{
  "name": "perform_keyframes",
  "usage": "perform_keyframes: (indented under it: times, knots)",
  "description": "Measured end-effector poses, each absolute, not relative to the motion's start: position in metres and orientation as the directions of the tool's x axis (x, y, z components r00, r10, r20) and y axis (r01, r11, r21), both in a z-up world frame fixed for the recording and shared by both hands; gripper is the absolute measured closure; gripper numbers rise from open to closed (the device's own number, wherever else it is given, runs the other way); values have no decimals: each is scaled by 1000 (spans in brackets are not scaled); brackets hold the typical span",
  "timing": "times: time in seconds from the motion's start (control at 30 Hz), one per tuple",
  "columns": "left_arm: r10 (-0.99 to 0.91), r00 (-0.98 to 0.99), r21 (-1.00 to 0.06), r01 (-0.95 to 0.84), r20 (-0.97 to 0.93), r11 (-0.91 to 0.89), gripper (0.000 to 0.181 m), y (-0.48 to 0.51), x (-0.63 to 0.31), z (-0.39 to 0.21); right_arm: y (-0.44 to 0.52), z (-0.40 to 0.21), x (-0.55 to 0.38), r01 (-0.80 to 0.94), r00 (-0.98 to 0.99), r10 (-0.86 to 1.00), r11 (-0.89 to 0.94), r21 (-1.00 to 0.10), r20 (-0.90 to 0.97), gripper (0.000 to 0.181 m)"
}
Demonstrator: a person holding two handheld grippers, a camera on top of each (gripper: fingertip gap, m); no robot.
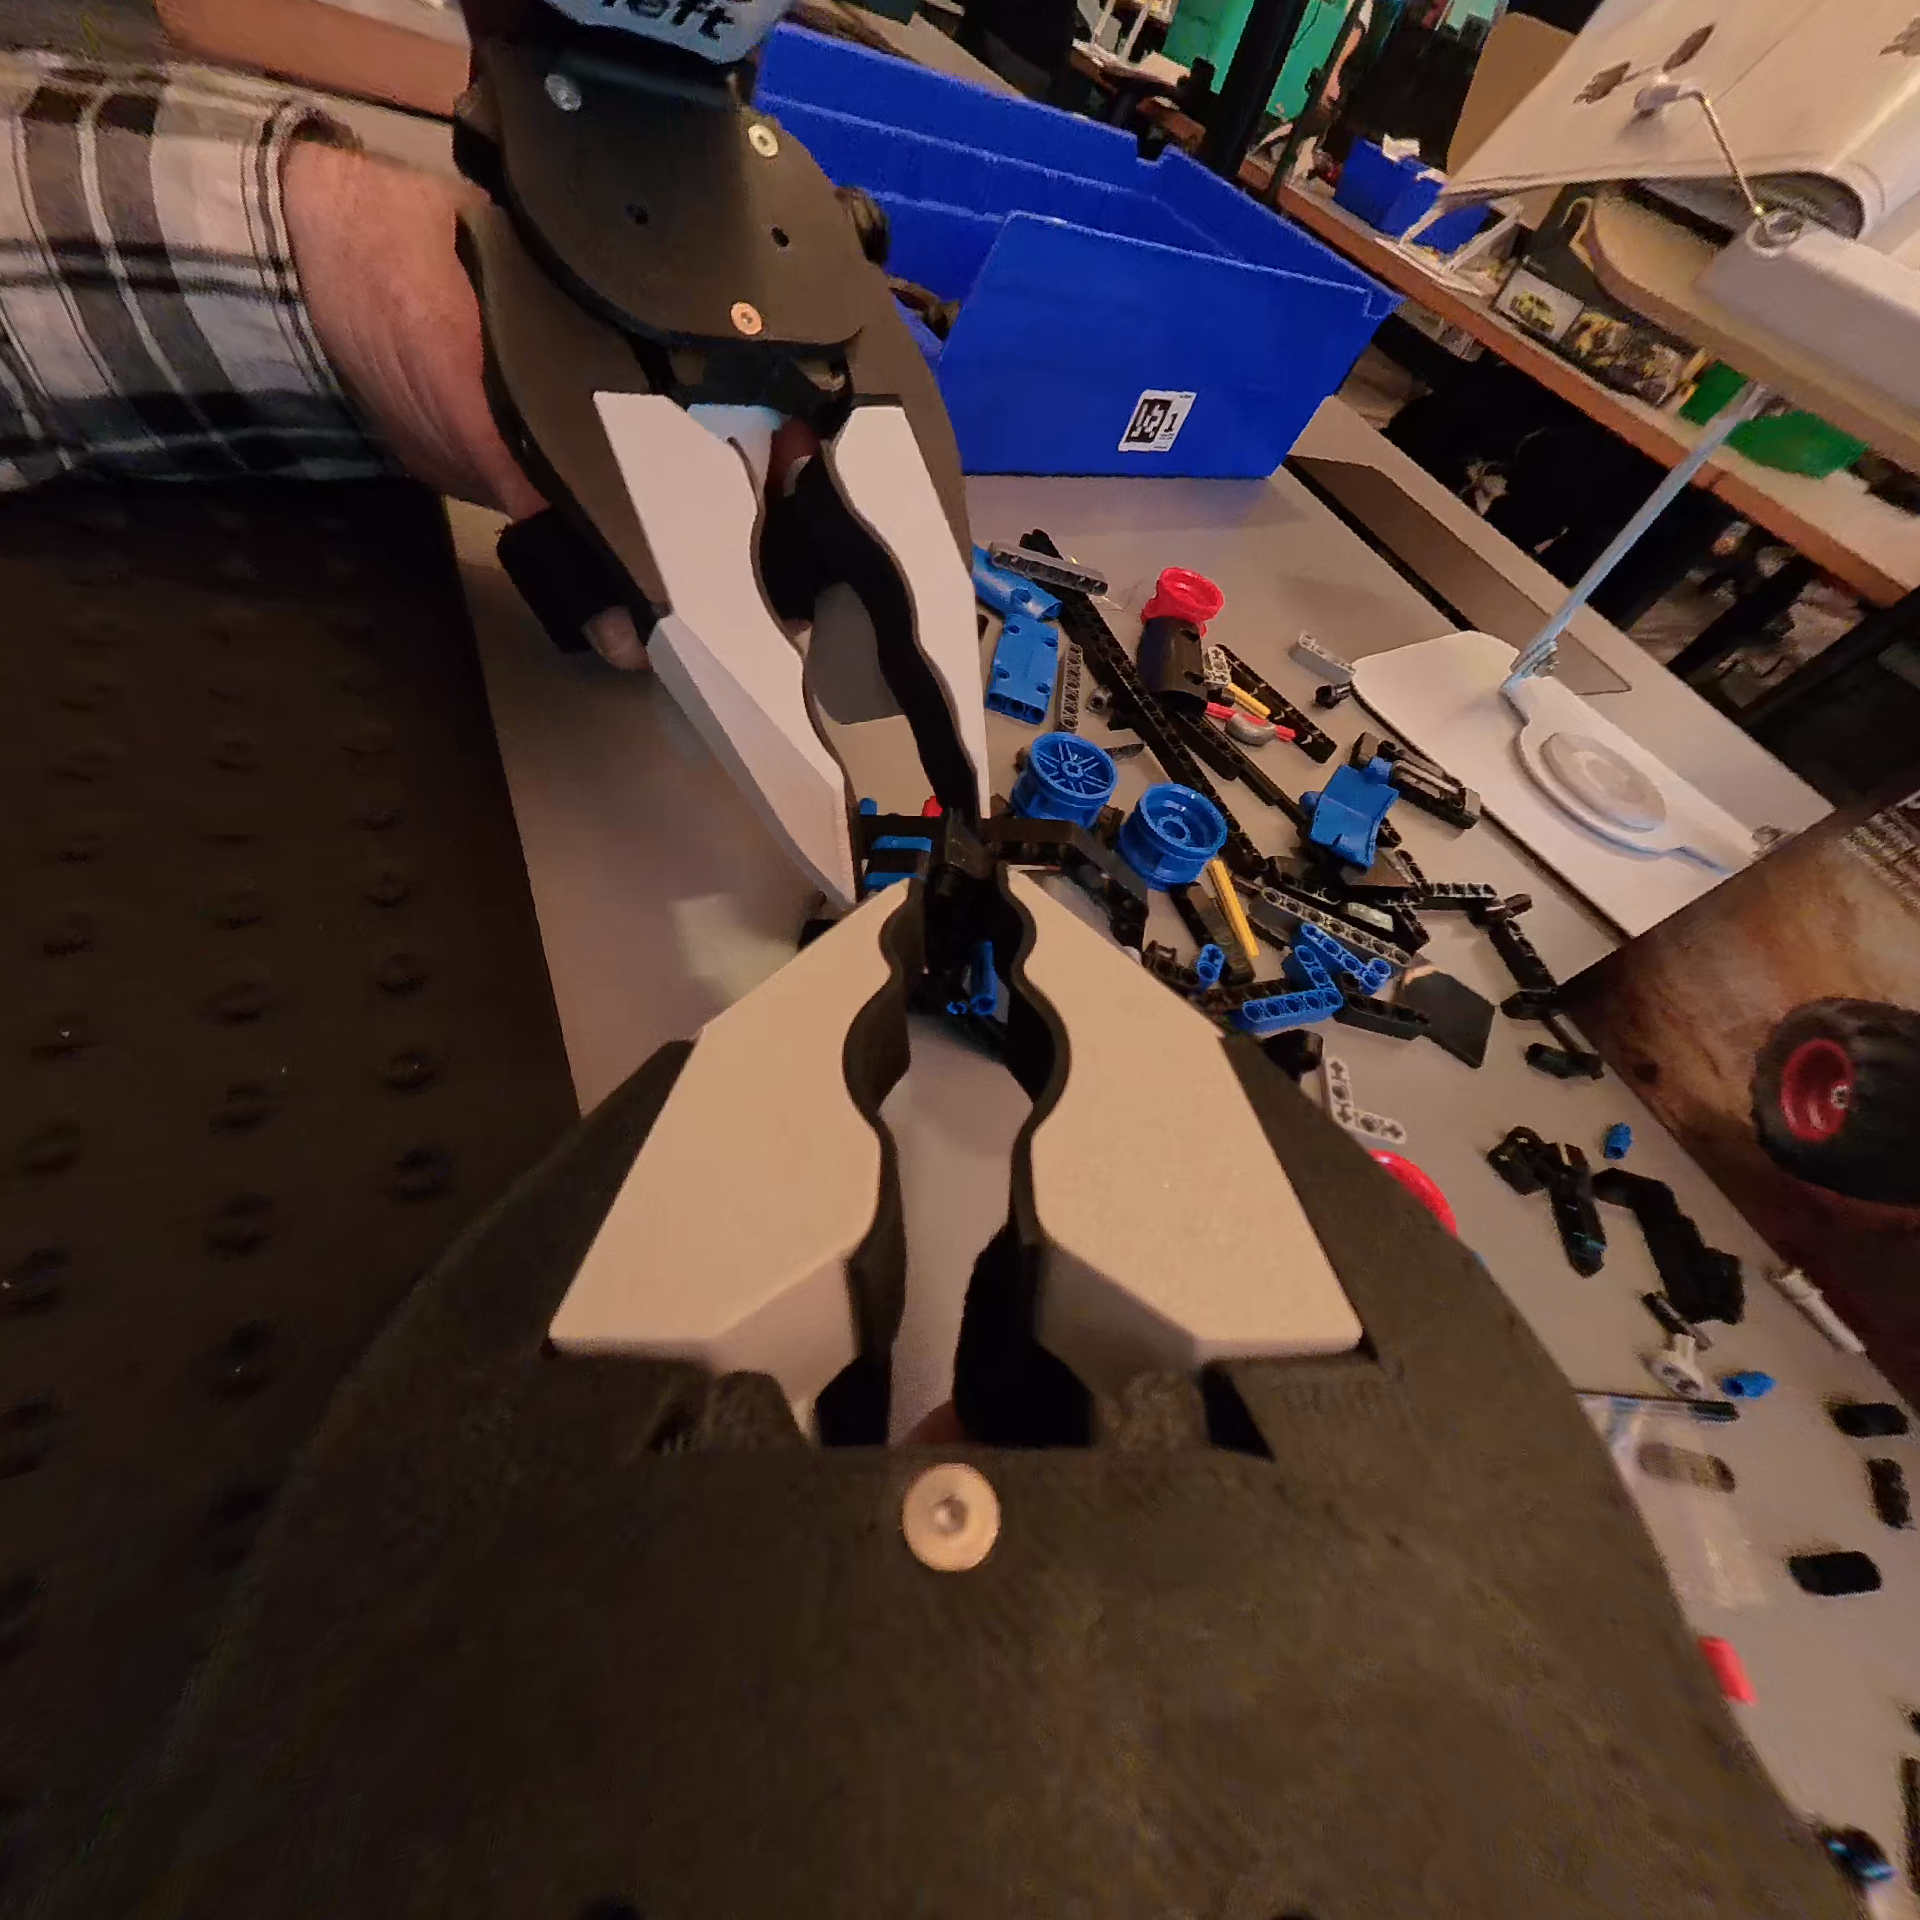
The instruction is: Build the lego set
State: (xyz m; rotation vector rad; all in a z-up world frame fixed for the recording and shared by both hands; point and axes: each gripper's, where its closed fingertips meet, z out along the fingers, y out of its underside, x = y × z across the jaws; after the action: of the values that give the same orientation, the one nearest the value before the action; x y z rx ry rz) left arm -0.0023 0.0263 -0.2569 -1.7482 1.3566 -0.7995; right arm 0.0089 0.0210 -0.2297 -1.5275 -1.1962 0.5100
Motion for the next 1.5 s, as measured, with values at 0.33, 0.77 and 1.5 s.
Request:
perform_keyframes:
  times: [0.33, 0.77, 1.5]
  knots:
    - [-971, 237, -859, -493, 19, -137, 150, 27, -2, -257, 26, -224, 9, 275, 406, 913, -89, -957, 32, 171]
    - [-969, 243, -861, -482, 46, -162, 150, 28, -3, -257, 27, -230, 7, 299, 405, 914, -126, -946, 6, 171]
    - [-948, 221, -874, -383, 227, -299, 151, 27, -1, -245, 35, -221, 2, 207, 415, 905, -189, -960, -88, 172]
